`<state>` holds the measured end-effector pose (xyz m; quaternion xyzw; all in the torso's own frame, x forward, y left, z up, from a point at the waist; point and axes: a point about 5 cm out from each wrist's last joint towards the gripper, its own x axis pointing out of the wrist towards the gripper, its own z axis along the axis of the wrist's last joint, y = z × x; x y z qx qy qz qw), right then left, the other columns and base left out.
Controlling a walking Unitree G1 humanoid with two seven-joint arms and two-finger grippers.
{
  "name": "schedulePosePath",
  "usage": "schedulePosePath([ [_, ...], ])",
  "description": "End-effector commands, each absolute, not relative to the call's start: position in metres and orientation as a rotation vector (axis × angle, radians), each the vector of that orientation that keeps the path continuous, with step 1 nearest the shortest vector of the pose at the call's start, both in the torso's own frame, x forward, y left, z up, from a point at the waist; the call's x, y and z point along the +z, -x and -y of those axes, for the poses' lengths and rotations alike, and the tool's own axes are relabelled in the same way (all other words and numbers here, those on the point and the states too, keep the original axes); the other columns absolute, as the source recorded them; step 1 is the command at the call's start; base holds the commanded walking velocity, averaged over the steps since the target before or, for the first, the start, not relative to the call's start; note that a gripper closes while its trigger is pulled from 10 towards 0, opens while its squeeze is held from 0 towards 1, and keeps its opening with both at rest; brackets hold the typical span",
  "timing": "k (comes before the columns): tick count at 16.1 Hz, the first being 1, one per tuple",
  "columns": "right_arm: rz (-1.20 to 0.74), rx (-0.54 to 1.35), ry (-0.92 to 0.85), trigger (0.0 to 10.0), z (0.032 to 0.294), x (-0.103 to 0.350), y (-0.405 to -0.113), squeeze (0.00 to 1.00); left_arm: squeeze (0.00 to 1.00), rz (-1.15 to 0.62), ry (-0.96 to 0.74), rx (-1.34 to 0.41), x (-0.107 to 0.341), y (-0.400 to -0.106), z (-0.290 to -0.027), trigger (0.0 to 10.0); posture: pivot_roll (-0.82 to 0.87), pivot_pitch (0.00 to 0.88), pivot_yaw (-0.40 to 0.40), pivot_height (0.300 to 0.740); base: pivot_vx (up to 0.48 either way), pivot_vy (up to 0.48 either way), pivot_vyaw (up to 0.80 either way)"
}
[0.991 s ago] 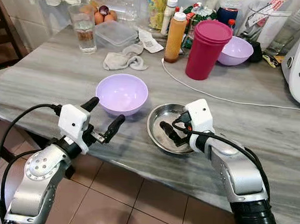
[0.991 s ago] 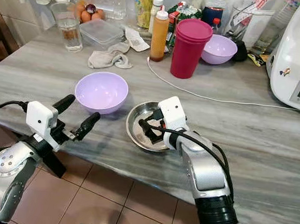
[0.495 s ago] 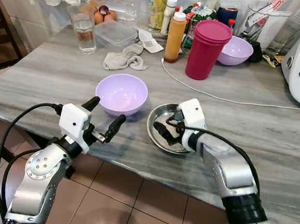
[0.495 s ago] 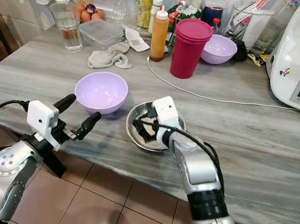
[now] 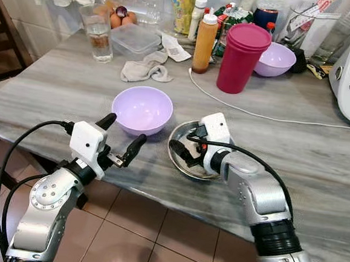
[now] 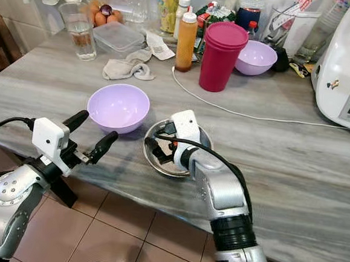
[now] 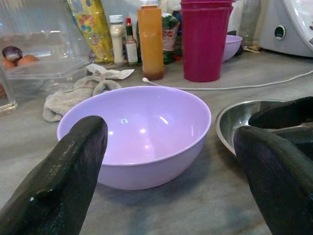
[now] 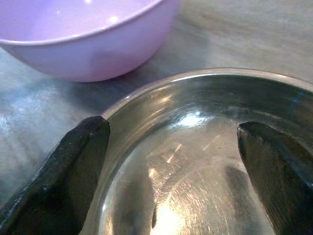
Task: Setting the table
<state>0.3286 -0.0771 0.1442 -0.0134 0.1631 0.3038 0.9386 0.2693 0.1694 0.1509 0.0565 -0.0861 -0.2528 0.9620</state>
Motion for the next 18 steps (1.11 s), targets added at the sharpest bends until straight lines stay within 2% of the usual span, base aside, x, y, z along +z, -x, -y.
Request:
schedulePosePath([
  [1,-0.334,0.632,0.033,10.0,0.075,0.144,-0.330,1.00,0.00,0.167,-0.116,-0.511,0.150,-0.270,-0.169,10.0,-0.13,0.116,-0.015,0.740,0.000,0.000,0.00],
  [6,-0.337,0.640,0.030,10.0,0.071,0.144,-0.332,1.00,0.00,0.166,-0.114,-0.512,0.150,-0.270,-0.168,10.0,-0.13,0.120,-0.018,0.740,0.000,0.000,0.00],
  [15,-0.268,0.583,0.050,10.0,0.101,0.167,-0.325,1.00,0.00,0.172,-0.115,-0.510,0.152,-0.272,-0.169,10.0,-0.14,0.115,-0.012,0.740,0.000,0.000,0.00],
  [18,-0.173,0.574,0.044,10.0,0.106,0.182,-0.320,1.00,0.00,0.208,-0.118,-0.476,0.158,-0.274,-0.173,10.0,-0.15,0.111,-0.009,0.740,0.000,0.000,0.00],
])
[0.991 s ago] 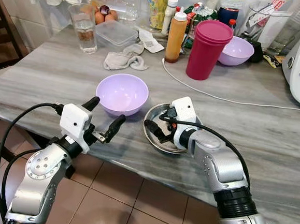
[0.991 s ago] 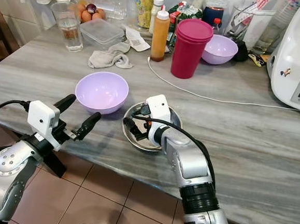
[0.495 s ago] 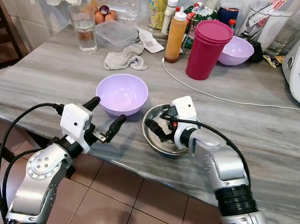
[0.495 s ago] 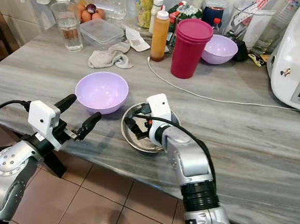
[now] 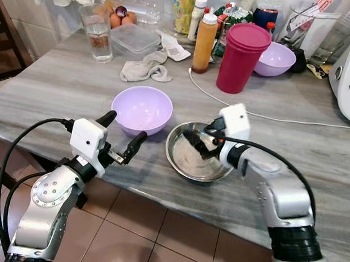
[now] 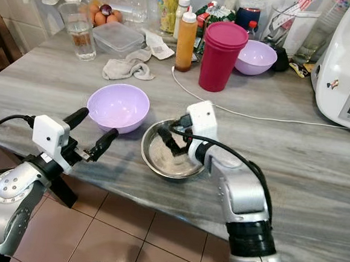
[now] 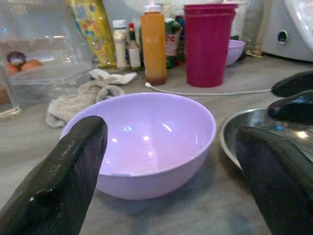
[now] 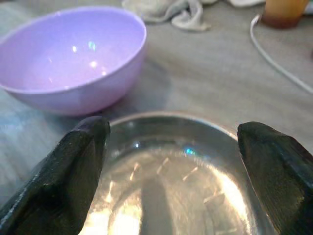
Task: Setting the table
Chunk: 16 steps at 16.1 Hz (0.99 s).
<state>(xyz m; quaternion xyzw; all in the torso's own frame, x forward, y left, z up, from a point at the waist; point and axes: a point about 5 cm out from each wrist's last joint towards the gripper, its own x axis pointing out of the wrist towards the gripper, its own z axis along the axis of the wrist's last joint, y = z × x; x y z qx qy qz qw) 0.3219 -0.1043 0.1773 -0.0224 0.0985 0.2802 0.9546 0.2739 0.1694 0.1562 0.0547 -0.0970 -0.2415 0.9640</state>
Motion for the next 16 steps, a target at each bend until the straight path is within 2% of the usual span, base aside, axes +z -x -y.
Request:
schedulePosePath([
  [1,-0.137,0.566,0.035,10.0,0.106,0.186,-0.319,1.00,0.00,0.220,-0.121,-0.457,0.161,-0.275,-0.174,10.0,-0.15,0.110,-0.009,0.740,0.000,0.000,0.00],
  [3,-0.061,0.551,0.034,10.0,0.106,0.195,-0.317,1.00,0.00,0.237,-0.122,-0.417,0.165,-0.276,-0.177,10.0,-0.15,0.110,-0.009,0.740,0.000,0.000,0.00],
  [5,0.067,0.474,0.049,10.0,0.104,0.206,-0.313,1.00,0.00,0.249,-0.095,-0.307,0.167,-0.279,-0.181,10.0,-0.14,0.108,-0.007,0.740,0.000,0.000,0.00],
  [6,0.113,0.432,0.036,10.0,0.105,0.210,-0.311,0.80,0.00,0.243,-0.082,-0.266,0.165,-0.280,-0.180,10.0,-0.13,0.107,-0.007,0.740,0.000,0.000,0.00],
  [7,0.145,0.394,0.040,10.0,0.107,0.212,-0.310,0.49,0.00,0.242,-0.083,-0.231,0.164,-0.280,-0.180,10.0,-0.13,0.107,-0.007,0.740,0.000,0.000,0.00],
  [8,0.182,0.354,0.074,10.0,0.110,0.215,-0.309,0.00,0.00,0.231,-0.071,-0.193,0.161,-0.280,-0.178,10.0,-0.13,0.108,-0.007,0.740,0.000,0.000,0.00],
  [11,0.230,0.208,0.122,10.0,0.124,0.215,-0.306,0.00,0.00,0.209,-0.061,-0.142,0.154,-0.280,-0.171,10.0,-0.13,0.103,-0.009,0.740,0.000,0.000,0.00],
  [16,0.226,0.130,0.088,10.0,0.138,0.199,-0.310,0.00,0.00,0.187,-0.094,-0.087,0.147,-0.280,-0.176,10.0,-0.11,0.083,-0.002,0.740,0.000,0.000,0.00],
])
